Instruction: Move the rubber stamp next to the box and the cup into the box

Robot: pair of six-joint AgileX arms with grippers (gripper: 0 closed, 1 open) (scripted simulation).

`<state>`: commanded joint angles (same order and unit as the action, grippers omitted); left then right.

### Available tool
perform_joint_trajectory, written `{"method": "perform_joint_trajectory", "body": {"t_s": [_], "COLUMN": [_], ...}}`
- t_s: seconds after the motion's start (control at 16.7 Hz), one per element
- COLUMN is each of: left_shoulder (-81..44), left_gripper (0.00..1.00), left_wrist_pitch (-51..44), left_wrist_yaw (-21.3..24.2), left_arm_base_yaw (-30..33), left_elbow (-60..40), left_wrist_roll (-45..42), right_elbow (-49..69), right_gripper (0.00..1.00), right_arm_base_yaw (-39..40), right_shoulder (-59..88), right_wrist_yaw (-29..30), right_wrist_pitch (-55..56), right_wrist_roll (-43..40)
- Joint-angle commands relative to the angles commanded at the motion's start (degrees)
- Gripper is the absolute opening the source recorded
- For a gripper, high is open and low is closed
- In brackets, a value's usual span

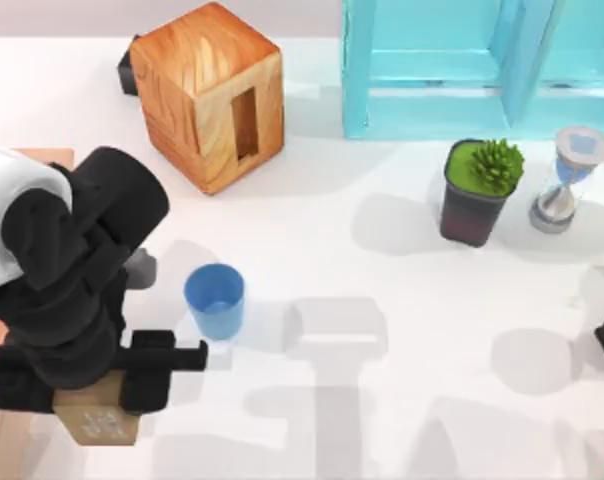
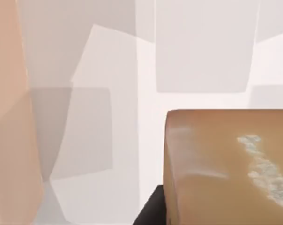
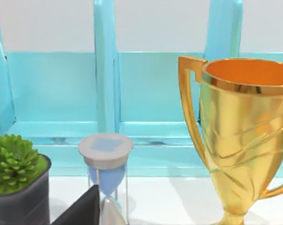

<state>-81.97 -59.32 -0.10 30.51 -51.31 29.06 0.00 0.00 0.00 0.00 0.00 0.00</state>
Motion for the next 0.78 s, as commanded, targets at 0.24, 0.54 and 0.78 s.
{"method": "perform_joint_trajectory", "body": {"t_s": [0.24,0.54,0.78], "left_shoulder": [0.00,0.00,0.00], "left_gripper": [0.45,0.83,1.00], "left_wrist_pitch": [0.00,0.00,0.00], "left_wrist_yaw": [0.00,0.00,0.00], "left_arm_base_yaw": [0.00,0.00,0.00], "left_elbow": [0.00,0.00,0.00], "left_wrist_roll": [0.00,0.00,0.00], "right_elbow": [0.00,0.00,0.00], "right_gripper": [1.00,1.00,1.00], "right_arm_base_yaw": [0.00,0.00,0.00], "right_shoulder": [0.00,0.00,0.00], "right_wrist_yaw": [0.00,0.00,0.00], "right_wrist_pitch": [0.00,0.00,0.00], "right_wrist_roll": [0.00,0.00,0.00]}}
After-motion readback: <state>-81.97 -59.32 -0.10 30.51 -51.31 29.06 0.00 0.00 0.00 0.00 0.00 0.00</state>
